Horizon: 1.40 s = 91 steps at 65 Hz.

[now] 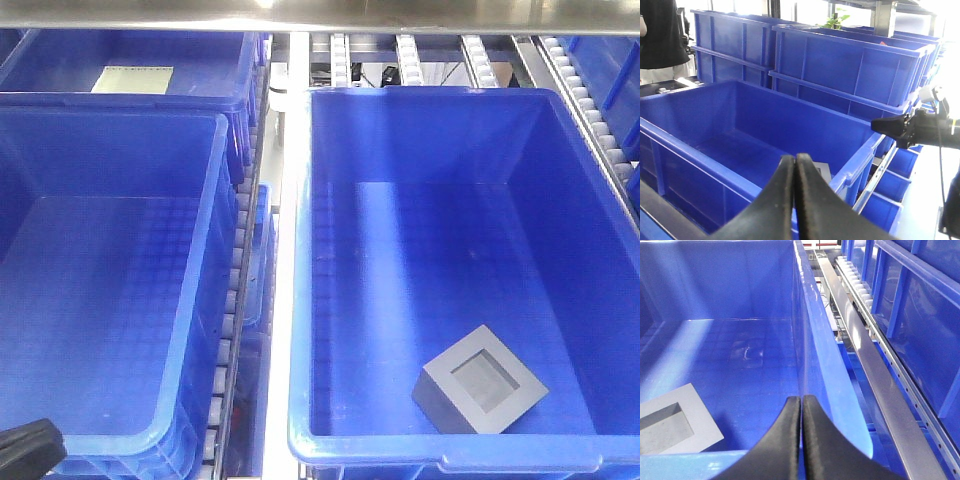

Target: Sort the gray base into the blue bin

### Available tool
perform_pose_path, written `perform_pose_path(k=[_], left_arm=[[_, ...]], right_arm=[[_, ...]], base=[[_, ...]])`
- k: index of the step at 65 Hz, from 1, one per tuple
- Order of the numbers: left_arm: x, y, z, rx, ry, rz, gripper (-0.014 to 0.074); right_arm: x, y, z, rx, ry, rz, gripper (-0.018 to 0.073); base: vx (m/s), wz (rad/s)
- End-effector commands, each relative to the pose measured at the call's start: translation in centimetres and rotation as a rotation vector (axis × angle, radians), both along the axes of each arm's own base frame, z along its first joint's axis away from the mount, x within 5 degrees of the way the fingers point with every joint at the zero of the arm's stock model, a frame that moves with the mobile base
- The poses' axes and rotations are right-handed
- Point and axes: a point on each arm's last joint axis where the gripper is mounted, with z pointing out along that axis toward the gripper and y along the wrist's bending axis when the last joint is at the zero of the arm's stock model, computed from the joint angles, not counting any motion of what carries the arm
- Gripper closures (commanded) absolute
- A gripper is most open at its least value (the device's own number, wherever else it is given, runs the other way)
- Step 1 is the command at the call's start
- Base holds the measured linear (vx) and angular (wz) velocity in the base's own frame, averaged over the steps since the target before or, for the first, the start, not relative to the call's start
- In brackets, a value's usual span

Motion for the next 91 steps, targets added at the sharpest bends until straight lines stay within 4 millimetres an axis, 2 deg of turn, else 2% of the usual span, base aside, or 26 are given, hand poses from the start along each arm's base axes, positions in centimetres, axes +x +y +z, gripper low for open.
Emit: perform_pose_path(k=[1, 58, 73, 91], left_arm=[[0.2, 0.1, 1.4, -0.044, -0.082, 0.03, 0.0603], [0.2, 0.1, 1.2, -0.029, -0.085, 0.033, 0.0603], [0.3, 0.8, -1.6, 0.034, -0.107, 0.097, 0.0603], [0.6, 3.7, -5.2, 0.029, -0.118, 0.457, 0.0603]], right_arm=[[0.1, 0.0, 0.6, -0.026, -0.072, 0.001, 0.0564], [0.1, 0.0, 0.6, -0.026, -0.072, 0.001, 0.0564], [0.1, 0.0, 0.6, -0.026, -0.072, 0.001, 0.0564], [0.1, 0.0, 0.6, -0.026, -0.072, 0.001, 0.0564]], base=[[0.0, 0.0], [0.0, 0.0], [0.0, 0.0], [0.0, 0.0]])
